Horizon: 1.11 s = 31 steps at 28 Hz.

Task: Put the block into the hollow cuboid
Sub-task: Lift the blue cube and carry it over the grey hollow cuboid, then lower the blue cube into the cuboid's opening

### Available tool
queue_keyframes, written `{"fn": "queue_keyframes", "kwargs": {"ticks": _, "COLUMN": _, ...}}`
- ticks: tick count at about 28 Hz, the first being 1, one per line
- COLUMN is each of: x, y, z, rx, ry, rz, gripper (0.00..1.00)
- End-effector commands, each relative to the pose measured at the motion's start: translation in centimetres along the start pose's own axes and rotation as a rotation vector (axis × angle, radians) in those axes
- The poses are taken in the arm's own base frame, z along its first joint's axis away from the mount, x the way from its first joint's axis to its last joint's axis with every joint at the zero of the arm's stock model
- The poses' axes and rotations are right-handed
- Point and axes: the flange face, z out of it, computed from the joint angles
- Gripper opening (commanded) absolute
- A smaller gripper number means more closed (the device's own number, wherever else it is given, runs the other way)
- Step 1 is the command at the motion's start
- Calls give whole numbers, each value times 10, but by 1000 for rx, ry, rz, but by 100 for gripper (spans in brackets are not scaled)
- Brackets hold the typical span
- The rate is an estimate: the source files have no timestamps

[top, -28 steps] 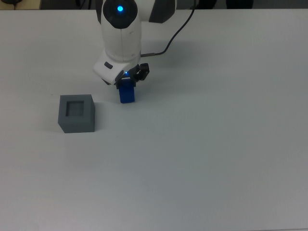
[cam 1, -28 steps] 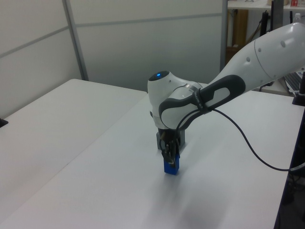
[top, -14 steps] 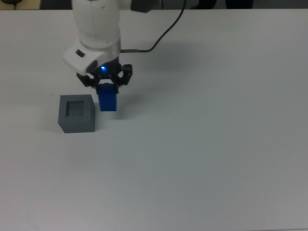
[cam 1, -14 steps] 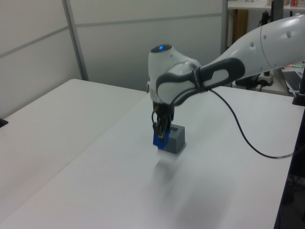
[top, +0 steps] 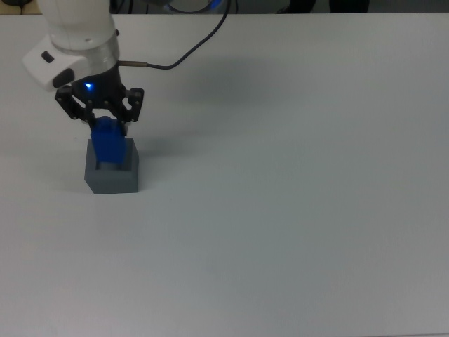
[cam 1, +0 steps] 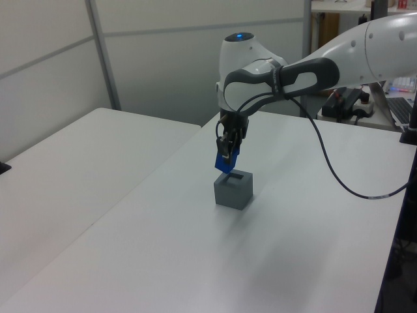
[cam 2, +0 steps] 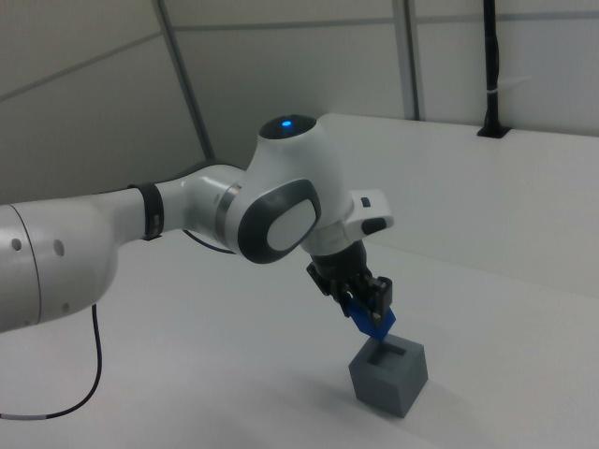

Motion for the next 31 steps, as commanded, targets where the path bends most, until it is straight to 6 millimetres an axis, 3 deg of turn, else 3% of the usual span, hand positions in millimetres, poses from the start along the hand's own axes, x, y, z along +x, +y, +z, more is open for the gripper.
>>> {"fn": "queue_keyframes", "kwargs": {"ticks": 1, "x": -1, "y": 15, "z": 4, "rx": 14, "ry": -19, "rz": -31, "gripper": 0}}
{"fn": "queue_keyframes", "kwargs": {"ticks": 8, "x": -4, "y": 35, "z": 18, "rx": 4, "ry": -42, "rz": -52, "gripper": 0}}
{"fn": "queue_keyframes", "kwargs": {"ticks": 13, "x": -4, "y": 34, "z": 29, "rx": 5, "ry": -57, "rz": -60, "gripper": 0}}
{"fn": "queue_keyframes", "kwargs": {"ticks": 31, "x": -4, "y": 19, "z": 36, "rx": 16, "ry": -70, "rz": -84, "gripper": 1}}
